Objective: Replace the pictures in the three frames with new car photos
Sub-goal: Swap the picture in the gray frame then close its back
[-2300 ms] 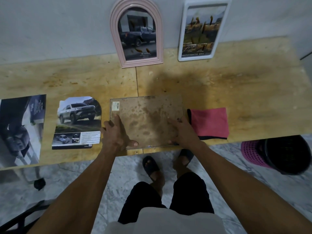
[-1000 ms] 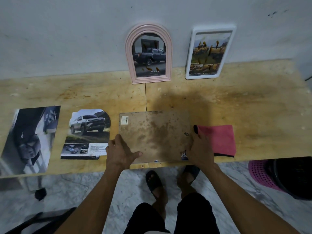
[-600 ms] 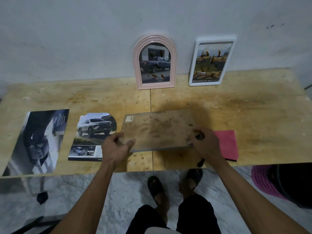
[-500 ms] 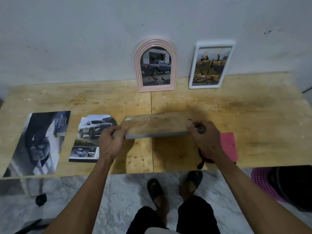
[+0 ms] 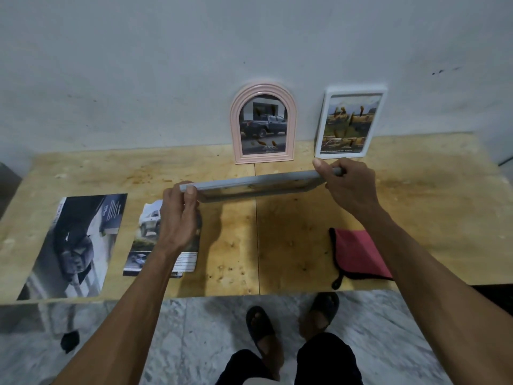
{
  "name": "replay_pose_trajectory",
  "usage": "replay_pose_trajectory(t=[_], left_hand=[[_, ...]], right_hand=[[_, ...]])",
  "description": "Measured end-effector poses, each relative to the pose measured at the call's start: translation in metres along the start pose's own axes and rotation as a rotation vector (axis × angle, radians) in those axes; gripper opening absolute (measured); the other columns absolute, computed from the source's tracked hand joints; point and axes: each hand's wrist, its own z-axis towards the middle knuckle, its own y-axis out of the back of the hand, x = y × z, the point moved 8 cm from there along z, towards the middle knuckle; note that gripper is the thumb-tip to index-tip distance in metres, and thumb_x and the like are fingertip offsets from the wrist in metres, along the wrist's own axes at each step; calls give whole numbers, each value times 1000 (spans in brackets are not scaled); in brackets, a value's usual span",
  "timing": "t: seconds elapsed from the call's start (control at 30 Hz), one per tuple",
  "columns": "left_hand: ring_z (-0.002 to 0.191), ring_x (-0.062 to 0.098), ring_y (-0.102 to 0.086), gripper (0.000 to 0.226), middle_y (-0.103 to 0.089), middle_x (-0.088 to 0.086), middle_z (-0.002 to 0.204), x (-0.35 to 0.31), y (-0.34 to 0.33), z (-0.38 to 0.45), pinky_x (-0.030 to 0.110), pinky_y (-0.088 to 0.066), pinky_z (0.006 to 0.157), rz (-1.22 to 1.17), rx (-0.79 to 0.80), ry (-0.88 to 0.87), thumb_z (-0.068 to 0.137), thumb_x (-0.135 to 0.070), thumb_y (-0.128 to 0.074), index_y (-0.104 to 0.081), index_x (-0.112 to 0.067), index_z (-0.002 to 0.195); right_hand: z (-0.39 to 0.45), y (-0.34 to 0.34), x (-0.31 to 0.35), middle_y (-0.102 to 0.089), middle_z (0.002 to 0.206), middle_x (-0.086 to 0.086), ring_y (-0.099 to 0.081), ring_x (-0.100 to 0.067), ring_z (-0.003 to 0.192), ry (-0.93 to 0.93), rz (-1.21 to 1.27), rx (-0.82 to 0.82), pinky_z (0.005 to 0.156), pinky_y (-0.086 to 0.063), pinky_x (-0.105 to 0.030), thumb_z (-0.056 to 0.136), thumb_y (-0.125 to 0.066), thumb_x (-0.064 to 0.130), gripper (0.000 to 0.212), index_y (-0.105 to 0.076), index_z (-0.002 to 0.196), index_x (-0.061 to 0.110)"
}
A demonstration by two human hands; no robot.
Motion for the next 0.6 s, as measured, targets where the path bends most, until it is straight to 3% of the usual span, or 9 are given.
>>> replay_pose_trajectory(t=[0.1, 0.17, 0.27, 0.43, 0.5, 0.6], left_hand=[[78, 16, -48, 58, -48, 8, 86, -13, 8, 6, 35, -40, 69, 30, -63, -1, 103, -59, -24, -51, -11, 86], [72, 13, -48, 58, -53, 9, 80, -20, 10, 11, 35, -42, 66, -115, -60, 66, 106, -50, -29, -53, -4, 82], [76, 22, -56, 60, -63, 10, 84, 1, 4, 14, 38, -48, 70, -361, -41, 361, 102, -57, -37, -64, -4, 94], [55, 20, -39, 53, -39, 6, 62, 43, -7, 5, 31, -33, 52, -400, -40, 685, 93, -68, -46, -50, -17, 80], [50, 19, -35, 54, -37, 4, 59, 51, -14, 3, 31, -31, 52, -446, -54, 761, 94, -67, -48, -50, -16, 75], [47, 20, -33, 62, -37, 5, 56, 58, -16, 1, 32, -32, 52, -427, -52, 831, 91, -71, -47, -49, -14, 68]], right_hand=[[2, -1, 8, -58, 66, 1, -56, -19, 66, -5, -21, 24, 58, -38, -26, 91, -56, 56, 52, -60, 71, 9], [4, -4, 10, -60, 72, -1, -56, -19, 71, -39, -5, 65, 61, -39, -29, 93, -51, 58, 54, -64, 75, 9], [0, -14, 8, -64, 87, -2, -57, -21, 84, -112, -24, 156, 75, -41, -34, 96, -40, 62, 57, -68, 82, 15], [-34, -35, -33, -70, 102, 1, -66, -22, 94, -296, 164, 257, 88, -54, -51, 88, -37, 75, 62, -67, 108, 24], [-65, -51, -49, -71, 106, 2, -67, -20, 98, -391, 289, 370, 88, -54, -47, 93, -38, 68, 53, -68, 109, 28], [-102, -66, -55, -70, 100, 6, -67, -11, 92, -402, 391, 405, 75, -54, -26, 101, -36, 54, 42, -68, 106, 27]])
